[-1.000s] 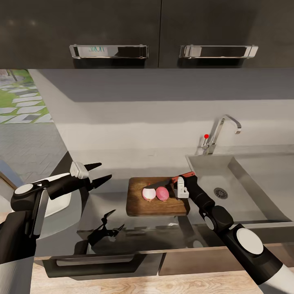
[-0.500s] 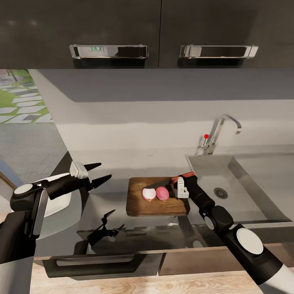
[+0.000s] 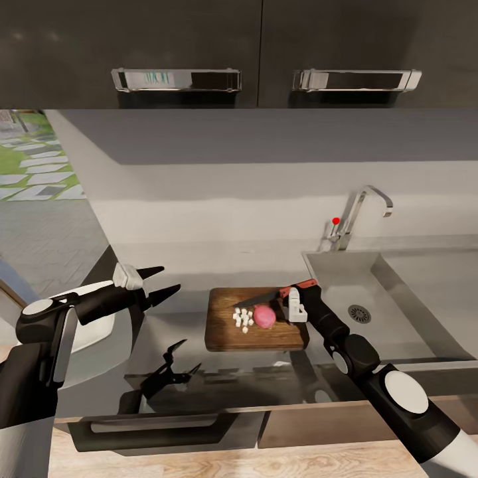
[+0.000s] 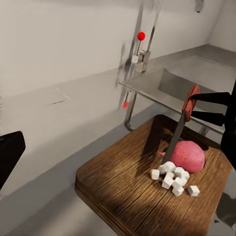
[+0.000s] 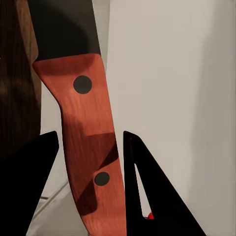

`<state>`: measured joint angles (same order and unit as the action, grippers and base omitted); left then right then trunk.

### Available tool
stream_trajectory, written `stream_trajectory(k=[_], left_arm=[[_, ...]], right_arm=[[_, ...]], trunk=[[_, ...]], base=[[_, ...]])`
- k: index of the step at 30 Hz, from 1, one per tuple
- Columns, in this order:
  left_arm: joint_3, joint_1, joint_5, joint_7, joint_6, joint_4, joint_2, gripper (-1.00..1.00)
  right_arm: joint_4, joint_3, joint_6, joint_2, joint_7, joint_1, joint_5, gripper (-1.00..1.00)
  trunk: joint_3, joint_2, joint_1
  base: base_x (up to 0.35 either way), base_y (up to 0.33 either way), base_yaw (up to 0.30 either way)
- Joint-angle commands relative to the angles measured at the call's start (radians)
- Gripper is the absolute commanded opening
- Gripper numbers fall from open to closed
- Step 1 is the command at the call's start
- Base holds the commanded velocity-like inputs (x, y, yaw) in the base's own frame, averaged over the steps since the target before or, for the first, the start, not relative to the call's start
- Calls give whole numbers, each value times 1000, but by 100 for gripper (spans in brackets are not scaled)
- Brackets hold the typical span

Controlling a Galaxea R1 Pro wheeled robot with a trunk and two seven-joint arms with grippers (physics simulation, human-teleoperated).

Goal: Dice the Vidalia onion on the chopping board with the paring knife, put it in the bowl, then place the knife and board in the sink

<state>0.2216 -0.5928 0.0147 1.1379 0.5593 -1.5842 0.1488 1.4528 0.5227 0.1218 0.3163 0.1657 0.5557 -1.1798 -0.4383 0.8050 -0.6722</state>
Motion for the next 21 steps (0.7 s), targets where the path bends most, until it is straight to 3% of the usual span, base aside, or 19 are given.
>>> stream_trajectory(k=[1,21], left_arm=[[1,-1,2,3,9,0,0,100],[16,-1,2,-1,7,3,-2,100]], right_arm=[[2,3,7,1,5,1,-9,-100],[2,3,7,1,5,1,-9,-100]], trunk=[[-1,1,0],[-1,1,0]], base=[[0,0,0],[-25,-32,0]])
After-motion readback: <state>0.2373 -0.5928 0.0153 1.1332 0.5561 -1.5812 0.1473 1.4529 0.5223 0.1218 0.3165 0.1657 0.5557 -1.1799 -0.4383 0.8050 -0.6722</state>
